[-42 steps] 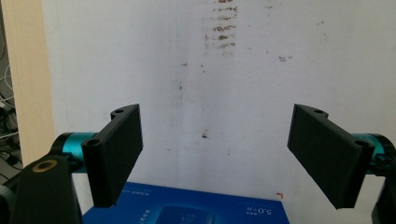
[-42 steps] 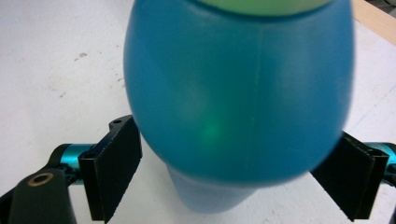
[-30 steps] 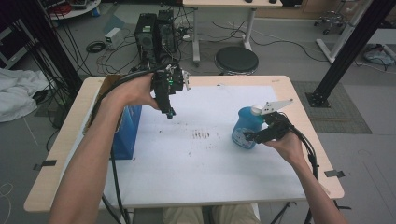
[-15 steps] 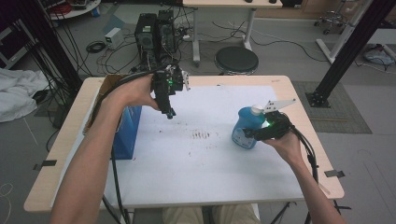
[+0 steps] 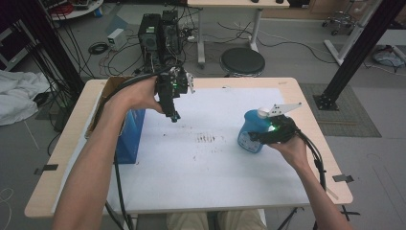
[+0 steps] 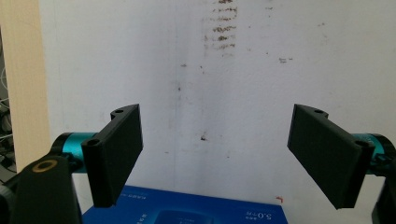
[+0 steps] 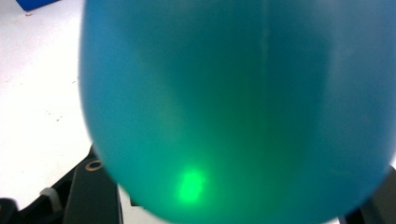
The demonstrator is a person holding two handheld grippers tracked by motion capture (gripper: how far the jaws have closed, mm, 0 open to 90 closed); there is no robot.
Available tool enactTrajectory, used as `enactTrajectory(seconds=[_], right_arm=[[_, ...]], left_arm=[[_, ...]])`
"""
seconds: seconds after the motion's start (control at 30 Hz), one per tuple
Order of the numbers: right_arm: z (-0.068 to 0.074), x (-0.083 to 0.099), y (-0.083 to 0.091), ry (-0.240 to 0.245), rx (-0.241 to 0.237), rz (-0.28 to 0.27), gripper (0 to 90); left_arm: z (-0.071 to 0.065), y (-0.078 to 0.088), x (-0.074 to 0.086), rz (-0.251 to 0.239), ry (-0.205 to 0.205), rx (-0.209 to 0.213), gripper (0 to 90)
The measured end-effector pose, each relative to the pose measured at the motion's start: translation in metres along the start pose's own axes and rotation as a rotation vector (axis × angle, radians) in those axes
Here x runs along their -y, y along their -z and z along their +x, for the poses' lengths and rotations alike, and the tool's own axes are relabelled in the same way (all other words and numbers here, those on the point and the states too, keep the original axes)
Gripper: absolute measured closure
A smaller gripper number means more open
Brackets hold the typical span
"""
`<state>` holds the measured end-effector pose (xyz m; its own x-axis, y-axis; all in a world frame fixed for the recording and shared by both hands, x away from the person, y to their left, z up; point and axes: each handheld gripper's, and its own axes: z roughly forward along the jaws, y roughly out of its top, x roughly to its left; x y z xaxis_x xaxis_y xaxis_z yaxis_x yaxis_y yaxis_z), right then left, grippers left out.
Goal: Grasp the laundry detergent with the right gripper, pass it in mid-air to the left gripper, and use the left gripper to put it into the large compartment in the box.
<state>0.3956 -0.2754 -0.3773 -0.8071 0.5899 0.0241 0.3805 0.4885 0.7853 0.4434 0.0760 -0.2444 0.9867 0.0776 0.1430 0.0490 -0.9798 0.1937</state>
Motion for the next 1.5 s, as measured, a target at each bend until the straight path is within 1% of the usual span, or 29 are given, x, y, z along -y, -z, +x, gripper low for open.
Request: enactTrajectory(seconds=[0.13,0.2,0.27,0.3,0.37,0.4,0.67,0.8,0.87,0.9,0.97,1.07,1.1,1.13,1.2,1.33,1.37,1.4,1.43,1.47,1.5], right_arm=[[0.0,0.0,-0.001,0.001,-0.005,0.001,37.9],[0.0,0.0,-0.001,0.003,0.0,0.004,40.0],[0.0,0.001,-0.002,0.004,-0.011,-0.002,42.9],[0.0,0.001,-0.002,0.004,-0.011,-0.002,42.9],[0.001,0.001,-0.002,0.018,-0.002,-0.004,44.6],[0.002,0.001,-0.002,0.023,0.003,-0.004,44.8],[0.002,0.001,-0.001,0.026,0.005,-0.006,45.9],[0.001,0.001,-0.001,0.025,-0.002,-0.009,46.5],[0.0,0.0,-0.001,0.019,-0.005,-0.007,46.6],[-0.001,0.0,-0.001,0.022,-0.009,-0.007,46.7],[-0.001,-0.001,-0.001,0.039,-0.014,-0.002,46.8],[0.001,-0.006,-0.002,0.079,-0.011,0.009,46.9],[0.004,-0.011,-0.002,0.093,-0.033,0.008,46.9],[0.004,-0.011,-0.002,0.093,-0.033,0.008,46.9],[0.007,-0.018,-0.002,0.112,-0.057,0.002,46.8],[0.014,-0.036,-0.005,0.172,-0.128,0.0,46.8],[0.016,-0.041,-0.006,0.193,-0.148,0.001,46.7],[0.02,-0.05,-0.009,0.227,-0.195,-0.003,46.7],[0.02,-0.05,-0.009,0.227,-0.195,-0.003,46.7],[0.022,-0.054,-0.011,0.239,-0.221,-0.002,46.8],[0.026,-0.062,-0.015,0.269,-0.263,-0.001,46.7]], left_arm=[[0.0,0.0,0.001,-0.001,-0.001,0.0,18.2],[0.0,0.001,0.001,-0.002,-0.001,-0.001,18.2],[0.0,0.001,0.001,-0.007,0.002,-0.002,18.2],[0.0,0.001,0.001,-0.005,0.0,-0.004,18.2],[-0.001,0.001,0.001,-0.005,-0.001,-0.003,18.2],[-0.001,0.001,0.001,-0.005,-0.002,-0.003,18.2],[-0.002,0.002,0.0,-0.008,-0.003,-0.004,18.2],[-0.003,0.003,0.0,-0.011,-0.005,-0.003,18.2],[-0.004,0.005,-0.001,-0.019,-0.003,-0.005,18.2],[-0.005,0.006,-0.001,-0.025,-0.01,-0.004,18.2],[-0.007,0.011,-0.002,-0.048,-0.008,-0.005,18.2],[-0.009,0.018,-0.005,-0.073,-0.006,-0.008,18.2],[-0.011,0.021,-0.009,-0.079,-0.001,-0.004,18.2],[-0.011,0.021,-0.009,-0.079,-0.001,-0.004,18.2],[-0.013,0.024,-0.013,-0.085,-0.005,0.008,18.2],[-0.016,0.029,-0.022,-0.088,-0.023,0.019,18.2],[-0.017,0.03,-0.024,-0.089,-0.021,0.022,18.2],[-0.018,0.03,-0.026,-0.092,-0.023,0.025,18.3],[-0.019,0.031,-0.028,-0.098,-0.024,0.031,18.3],[-0.02,0.031,-0.03,-0.101,-0.025,0.037,18.3],[-0.022,0.032,-0.034,-0.11,-0.022,0.058,18.2]])
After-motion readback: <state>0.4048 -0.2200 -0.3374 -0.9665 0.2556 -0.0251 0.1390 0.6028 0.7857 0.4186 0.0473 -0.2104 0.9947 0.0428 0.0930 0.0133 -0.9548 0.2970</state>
